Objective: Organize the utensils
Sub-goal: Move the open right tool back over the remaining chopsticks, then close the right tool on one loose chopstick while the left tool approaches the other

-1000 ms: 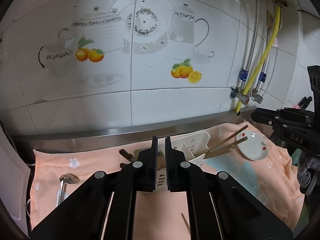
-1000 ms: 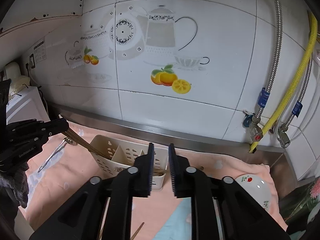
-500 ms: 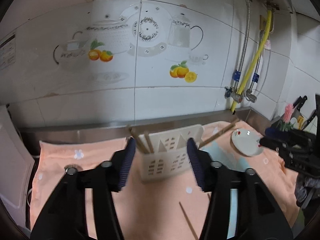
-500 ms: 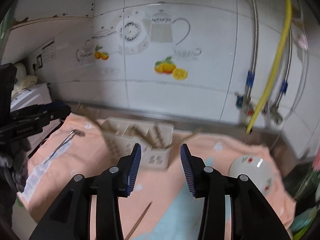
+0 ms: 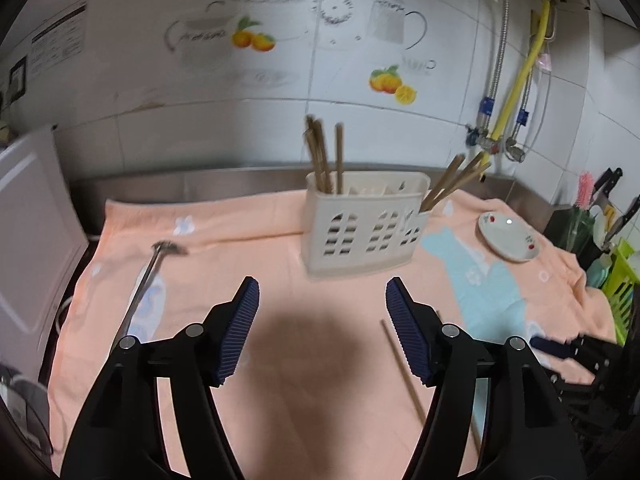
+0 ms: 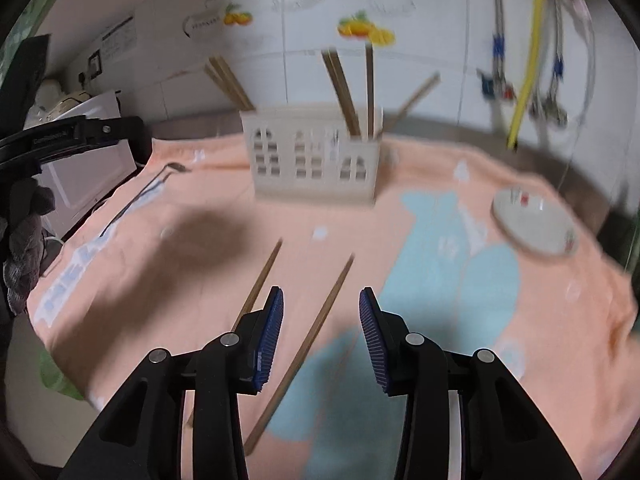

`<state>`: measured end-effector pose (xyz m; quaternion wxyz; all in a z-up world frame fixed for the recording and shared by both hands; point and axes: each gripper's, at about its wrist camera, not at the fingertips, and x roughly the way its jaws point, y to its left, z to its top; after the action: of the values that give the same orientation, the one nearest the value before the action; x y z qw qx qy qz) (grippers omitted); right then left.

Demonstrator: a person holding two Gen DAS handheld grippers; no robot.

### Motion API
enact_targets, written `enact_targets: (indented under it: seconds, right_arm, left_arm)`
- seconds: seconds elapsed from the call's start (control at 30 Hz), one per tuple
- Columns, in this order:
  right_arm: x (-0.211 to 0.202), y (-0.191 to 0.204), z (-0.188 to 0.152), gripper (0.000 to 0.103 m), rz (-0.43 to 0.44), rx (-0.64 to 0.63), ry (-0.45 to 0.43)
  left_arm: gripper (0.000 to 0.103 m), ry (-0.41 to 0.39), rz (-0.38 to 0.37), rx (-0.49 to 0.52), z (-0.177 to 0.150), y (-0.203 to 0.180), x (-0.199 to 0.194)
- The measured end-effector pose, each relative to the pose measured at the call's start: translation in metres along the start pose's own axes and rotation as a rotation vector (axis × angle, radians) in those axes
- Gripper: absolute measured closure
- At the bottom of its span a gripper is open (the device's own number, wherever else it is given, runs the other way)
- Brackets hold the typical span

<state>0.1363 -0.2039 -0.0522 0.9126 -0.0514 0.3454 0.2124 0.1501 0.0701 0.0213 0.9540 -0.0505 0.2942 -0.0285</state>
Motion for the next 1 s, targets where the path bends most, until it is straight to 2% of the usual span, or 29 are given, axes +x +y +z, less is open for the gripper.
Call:
enact_targets:
  seconds: [0.23,0.33,0.77,1.0]
  right_arm:
    - [0.028,0.013,-0.038,0.078,0.028,0.079,0.092]
    - [0.041,0.018,-0.044,0.082,0.017,0.083,0.121]
    - [0.059,0.018,-0.052,0.089,-0.001,0.153,0.165]
    - [0.06,0.019,-0.055,0.093,-0.032,0.167,0.157]
  left_arm:
    - [0.037,0.027,0.045,-0.016,-0.032,0.007,-0.003]
    - [0.037,0.05,0.03,-0.045,-0.046,0.011,-0.003]
    - [0.037,0.092,0.042,-0.117,-0.075,0.021,-0.001]
    - [0.037,0.111,0.03,-0.112,-0.083,0.012,0.001]
